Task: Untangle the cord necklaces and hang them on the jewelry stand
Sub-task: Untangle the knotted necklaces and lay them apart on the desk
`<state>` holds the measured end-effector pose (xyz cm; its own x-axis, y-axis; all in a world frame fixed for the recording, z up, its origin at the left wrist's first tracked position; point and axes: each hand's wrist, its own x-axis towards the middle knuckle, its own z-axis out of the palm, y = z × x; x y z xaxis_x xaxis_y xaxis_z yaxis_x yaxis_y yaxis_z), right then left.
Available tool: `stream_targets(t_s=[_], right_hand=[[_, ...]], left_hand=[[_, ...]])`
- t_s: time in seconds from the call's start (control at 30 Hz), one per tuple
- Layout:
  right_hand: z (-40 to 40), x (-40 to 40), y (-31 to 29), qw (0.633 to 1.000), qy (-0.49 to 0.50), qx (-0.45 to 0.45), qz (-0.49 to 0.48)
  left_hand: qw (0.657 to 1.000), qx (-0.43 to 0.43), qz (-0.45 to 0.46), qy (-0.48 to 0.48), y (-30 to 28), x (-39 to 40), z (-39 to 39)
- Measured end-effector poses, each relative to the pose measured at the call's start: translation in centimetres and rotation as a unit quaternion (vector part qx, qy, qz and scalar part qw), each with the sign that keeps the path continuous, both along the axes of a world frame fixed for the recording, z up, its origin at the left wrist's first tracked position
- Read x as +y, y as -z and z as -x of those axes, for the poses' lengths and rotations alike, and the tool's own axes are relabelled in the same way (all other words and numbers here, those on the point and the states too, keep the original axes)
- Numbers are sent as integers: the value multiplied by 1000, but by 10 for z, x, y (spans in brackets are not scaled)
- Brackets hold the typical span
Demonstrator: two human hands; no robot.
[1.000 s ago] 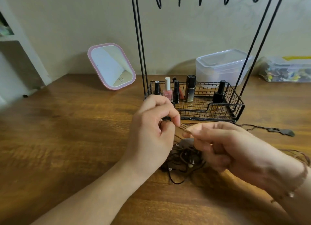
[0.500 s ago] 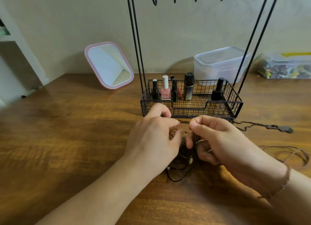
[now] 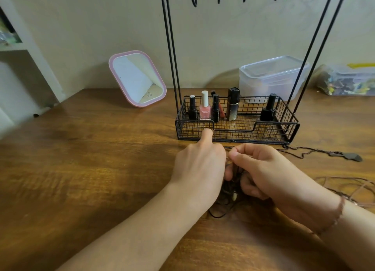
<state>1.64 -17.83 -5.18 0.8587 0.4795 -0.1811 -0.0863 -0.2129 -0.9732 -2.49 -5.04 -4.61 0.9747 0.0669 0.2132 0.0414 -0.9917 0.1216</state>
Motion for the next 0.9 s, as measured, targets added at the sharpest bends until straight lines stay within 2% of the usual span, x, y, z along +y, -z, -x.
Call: stream_targets(t_s=[0.17, 0.3, 0.4, 0.47, 0.53, 0.67, 0.83, 0.9], right_hand=[[-4, 0, 2, 1000, -3, 13, 15], [-6, 0, 2, 1000, -6, 26, 14], [-7, -1, 1, 999, 0, 37, 10], [-8, -2, 1, 999, 11, 44, 1], [-8, -3, 1, 998, 35, 50, -20], [-11, -10, -5, 991, 94, 69, -67], [-16, -16, -6, 987, 132, 74, -62], [-15, -16, -5, 989, 119, 75, -49]], left_hand=[[999, 31, -39, -14, 0, -2, -3], [999, -6, -51, -18, 1, 2, -7], [999, -30, -26, 4, 5, 7, -9], [998, -43, 17, 31, 8, 9, -11], [992, -60, 97, 51, 6, 14, -12], [955, -77, 274, 89, -6, 24, -9], [927, -136, 330, 115, -13, 25, -6], [903, -134, 385, 139, -16, 26, -6]])
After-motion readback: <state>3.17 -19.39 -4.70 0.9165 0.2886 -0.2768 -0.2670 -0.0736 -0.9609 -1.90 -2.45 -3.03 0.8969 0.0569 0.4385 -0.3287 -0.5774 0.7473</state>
